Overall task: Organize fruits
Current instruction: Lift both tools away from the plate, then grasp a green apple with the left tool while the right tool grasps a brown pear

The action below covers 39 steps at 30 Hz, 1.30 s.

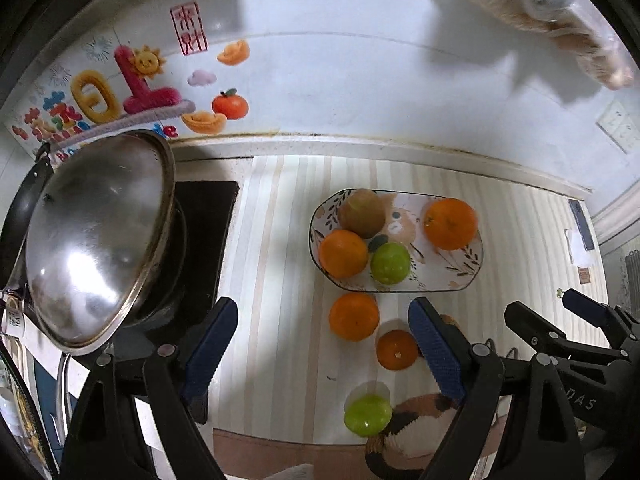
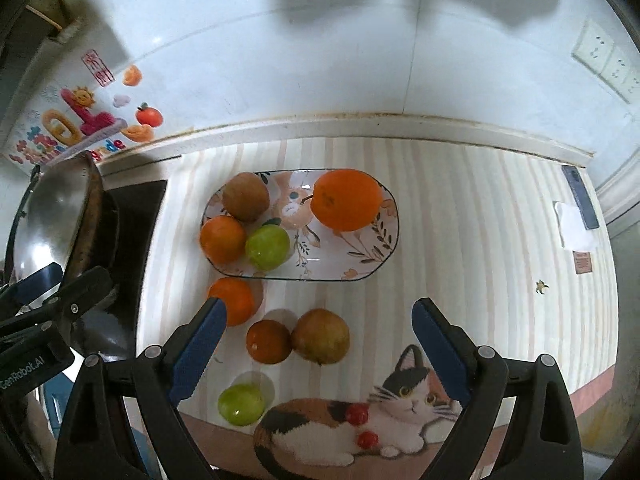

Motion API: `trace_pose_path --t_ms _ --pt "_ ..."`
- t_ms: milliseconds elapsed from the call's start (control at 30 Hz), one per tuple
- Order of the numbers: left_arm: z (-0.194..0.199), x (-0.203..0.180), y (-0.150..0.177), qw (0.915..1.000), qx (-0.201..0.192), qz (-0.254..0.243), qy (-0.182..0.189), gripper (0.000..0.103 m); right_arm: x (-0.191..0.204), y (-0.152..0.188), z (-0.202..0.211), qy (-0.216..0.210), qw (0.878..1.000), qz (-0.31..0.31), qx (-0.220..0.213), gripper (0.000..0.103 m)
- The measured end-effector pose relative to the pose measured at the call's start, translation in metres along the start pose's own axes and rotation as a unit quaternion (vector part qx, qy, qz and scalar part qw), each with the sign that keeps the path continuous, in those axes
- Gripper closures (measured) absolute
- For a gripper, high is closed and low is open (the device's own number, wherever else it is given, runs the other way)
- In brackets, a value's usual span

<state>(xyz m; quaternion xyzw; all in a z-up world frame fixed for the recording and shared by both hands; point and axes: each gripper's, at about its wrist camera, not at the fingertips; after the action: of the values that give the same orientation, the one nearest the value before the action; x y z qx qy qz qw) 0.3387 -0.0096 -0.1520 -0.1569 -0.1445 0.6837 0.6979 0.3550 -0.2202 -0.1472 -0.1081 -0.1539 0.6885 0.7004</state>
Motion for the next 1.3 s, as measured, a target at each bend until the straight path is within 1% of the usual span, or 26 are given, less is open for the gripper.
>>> trace_pose_path --t_ms 233,400,533,600,667,767,833,867,933,1000,1033,1067,1100,1167,1200,1233,1267,1300 --pt "0.034 -0.005 0.017 0.9995 -0.029 -0.011 0.004 0.016 0.003 0.023 0.045 -0.006 0.999 -0.012 -0.032 0.007" --pt "0.046 -0.007 0.025 0.9992 -0.036 -0.013 0.013 0.016 0.006 0.034 0.064 -0.006 0.999 -0.013 -0.048 0.007" --pt "0.044 -0.011 0.03 0.9992 -0.03 -0.02 0.017 0.016 0.001 0.04 0.066 -0.015 0.998 -0.027 -0.045 0.007" --pt "0.036 -0.013 0.033 0.9994 -0.023 -0.025 0.008 0.015 -0.003 0.042 0.063 -0.021 0.998 -0.034 -0.042 0.007" --pt "0.025 -0.014 0.037 0.9995 -0.013 -0.029 0.006 0.007 -0.008 0.044 0.057 -0.022 0.998 -0.039 -0.035 0.007" --pt "0.002 -0.016 0.048 0.9992 0.016 -0.031 0.018 0.005 -0.02 0.047 0.04 -0.024 0.998 -0.05 -0.016 0.007" --pt "-0.024 -0.019 0.06 0.9976 0.057 -0.029 0.026 0.005 -0.03 0.051 0.023 -0.025 0.998 -0.059 0.002 0.007" --pt "-0.038 -0.021 0.067 0.9966 0.073 -0.032 0.021 0.005 -0.034 0.053 0.014 -0.025 0.998 -0.062 0.01 0.007" --pt "-0.064 -0.027 0.082 0.994 0.101 -0.041 -0.008 0.005 -0.044 0.058 -0.009 -0.029 0.997 -0.069 0.033 0.007" --pt "-0.096 -0.032 0.098 0.9887 0.142 -0.047 -0.013 0.005 -0.052 0.063 -0.032 -0.032 0.995 -0.077 0.057 0.007" --pt "-0.109 -0.034 0.104 0.9858 0.161 -0.048 -0.012 0.005 -0.056 0.065 -0.047 -0.042 0.993 -0.084 0.075 0.007" --pt "-0.124 -0.037 0.111 0.9821 0.182 -0.048 -0.003 0.005 -0.06 0.067 -0.058 -0.052 0.991 -0.091 0.087 0.007" --pt "-0.133 -0.039 0.115 0.9799 0.193 -0.049 0.002 0.005 -0.063 0.068 -0.072 -0.063 0.988 -0.1 0.102 0.007" --pt "-0.15 -0.045 0.122 0.9753 0.215 -0.049 0.009 0.005 -0.068 0.07 -0.093 -0.08 0.984 -0.113 0.117 0.007" --pt "-0.159 -0.05 0.126 0.9723 0.226 -0.053 0.024 0.005 -0.071 0.07 -0.104 -0.089 0.981 -0.122 0.124 0.007" --pt "-0.167 -0.054 0.129 0.9691 0.239 -0.054 0.032 0.008 -0.072 0.069 -0.113 -0.098 0.978 -0.13 0.129 0.007" --pt "-0.175 -0.057 0.133 0.9671 0.246 -0.056 0.031 0.018 -0.074 0.069 -0.122 -0.107 0.975 -0.138 0.136 0.007" --pt "-0.179 -0.06 0.135 0.9659 0.25 -0.059 0.034 0.026 -0.075 0.068 -0.13 -0.116 0.972 -0.146 0.141 0.007"
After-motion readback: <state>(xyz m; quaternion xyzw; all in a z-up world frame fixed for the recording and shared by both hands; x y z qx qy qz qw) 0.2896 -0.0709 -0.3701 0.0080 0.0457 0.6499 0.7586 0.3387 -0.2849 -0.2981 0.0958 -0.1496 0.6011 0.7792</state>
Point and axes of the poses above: each gripper's, at about its wrist camera, not at the fingertips, and z roughly against the way its jaws point, x to its left, y to its underside, and after that the axes turned 1 degree about -y, right-handed
